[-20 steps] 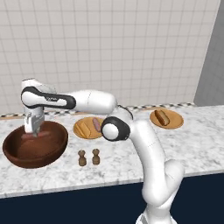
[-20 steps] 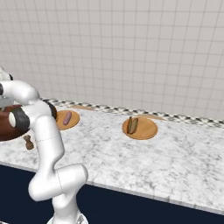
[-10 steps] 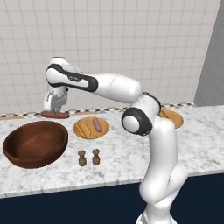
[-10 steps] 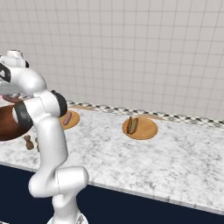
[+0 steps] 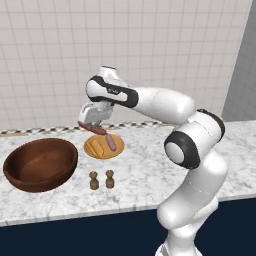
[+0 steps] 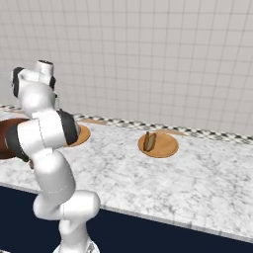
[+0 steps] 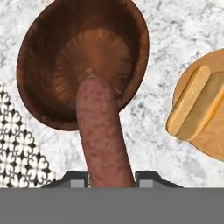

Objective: Place one bun and one sausage from the bowl on each plate.

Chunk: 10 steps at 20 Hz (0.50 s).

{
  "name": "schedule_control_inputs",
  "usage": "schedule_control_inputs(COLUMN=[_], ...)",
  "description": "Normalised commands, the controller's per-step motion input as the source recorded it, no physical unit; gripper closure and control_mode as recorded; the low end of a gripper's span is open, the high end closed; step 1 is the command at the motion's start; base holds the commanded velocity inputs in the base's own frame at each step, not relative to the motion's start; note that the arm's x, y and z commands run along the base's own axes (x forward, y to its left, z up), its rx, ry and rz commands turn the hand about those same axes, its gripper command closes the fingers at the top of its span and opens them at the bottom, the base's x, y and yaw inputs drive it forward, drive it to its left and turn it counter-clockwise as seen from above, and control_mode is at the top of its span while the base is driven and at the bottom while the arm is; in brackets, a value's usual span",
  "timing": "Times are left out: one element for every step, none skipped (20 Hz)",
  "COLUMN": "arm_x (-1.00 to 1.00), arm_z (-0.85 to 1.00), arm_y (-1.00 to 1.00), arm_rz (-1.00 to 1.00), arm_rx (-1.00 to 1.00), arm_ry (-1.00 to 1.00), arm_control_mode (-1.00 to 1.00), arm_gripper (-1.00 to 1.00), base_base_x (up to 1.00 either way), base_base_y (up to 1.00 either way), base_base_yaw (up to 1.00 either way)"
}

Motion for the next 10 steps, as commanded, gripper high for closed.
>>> schedule_control_inputs(arm_x=[0.19,0.24,0.32,0.34,0.32,0.34,0.35,0.35,0.28,0.22], arm_z=[0.0,0.0,0.0,0.0,0.0,0.0,0.0,0.0,0.0,0.0], arm_y=[-1.0,-1.0,-1.0,-1.0,-1.0,-1.0,-1.0,-1.0,-1.0,-1.0], arm_rz=[-0.46,-0.46,-0.46,-0.46,-0.45,-0.44,-0.45,-0.45,-0.45,-0.44], arm_rx=[0.05,0.04,0.03,0.03,0.04,0.05,0.04,0.04,0.05,0.05], arm_ry=[0.0,0.0,0.0,0.0,0.0,0.0,0.0,0.0,0.0,0.0], arm_control_mode=[-1.0,-1.0,-1.0,-1.0,-1.0,-1.0,-1.0,-1.0,-1.0,-1.0], arm_gripper=[1.0,1.0,1.0,1.0,1.0,1.0,1.0,1.0,1.0,1.0], base_base_x=[0.0,0.0,0.0,0.0,0.0,0.0,0.0,0.0,0.0,0.0], base_base_y=[0.0,0.0,0.0,0.0,0.0,0.0,0.0,0.0,0.0,0.0], base_base_yaw=[0.0,0.0,0.0,0.0,0.0,0.0,0.0,0.0,0.0,0.0])
